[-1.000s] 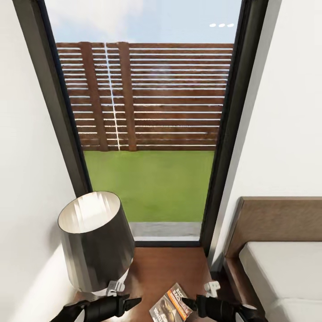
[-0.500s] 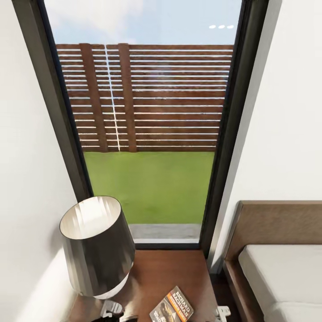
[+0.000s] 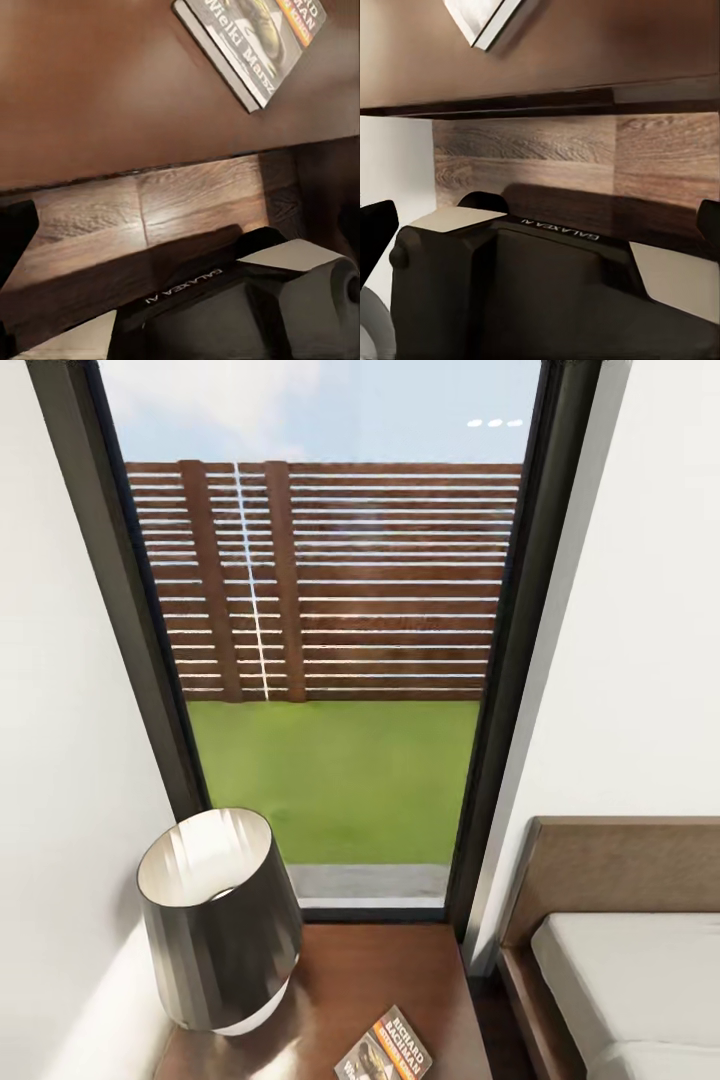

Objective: In the bedroom, move the book from the bed onto either nightstand, and place the two sandals side by side next to the bed.

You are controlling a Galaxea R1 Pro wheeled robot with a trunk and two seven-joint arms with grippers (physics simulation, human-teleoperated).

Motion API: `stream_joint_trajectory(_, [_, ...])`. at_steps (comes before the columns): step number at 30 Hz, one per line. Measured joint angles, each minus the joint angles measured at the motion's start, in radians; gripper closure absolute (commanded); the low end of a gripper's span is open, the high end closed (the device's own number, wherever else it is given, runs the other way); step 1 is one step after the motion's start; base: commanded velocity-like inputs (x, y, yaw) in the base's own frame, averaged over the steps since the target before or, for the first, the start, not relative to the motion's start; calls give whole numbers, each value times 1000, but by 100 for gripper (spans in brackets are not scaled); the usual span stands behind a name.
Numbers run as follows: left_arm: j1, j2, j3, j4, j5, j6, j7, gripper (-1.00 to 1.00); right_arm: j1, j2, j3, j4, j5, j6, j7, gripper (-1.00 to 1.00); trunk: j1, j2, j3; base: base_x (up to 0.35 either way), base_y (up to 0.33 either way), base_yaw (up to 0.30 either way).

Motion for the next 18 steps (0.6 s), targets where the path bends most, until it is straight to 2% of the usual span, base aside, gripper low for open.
stream_joint_trajectory(3, [29, 4, -2, 0, -6, -1, 9, -100, 12, 0, 0, 1, 0, 0, -2, -100, -12, 21, 9, 0, 0, 0])
stream_joint_trajectory(8, [71, 8, -2, 0, -10, -3, 31, -100, 27, 0, 0, 2, -1, 0, -3, -100, -12, 21, 10, 0, 0, 0])
stream_joint_trajectory(12, [77, 7, -1, -1, -11, -4, 89, -100, 29, 0, -1, 0, -1, 1, -3, -100, -12, 21, 10, 0, 0, 0])
stream_joint_trajectory(18, [78, 0, -1, -1, -11, -2, 216, -100, 29, 3, 1, 0, 0, 1, -3, -100, -12, 21, 10, 0, 0, 0])
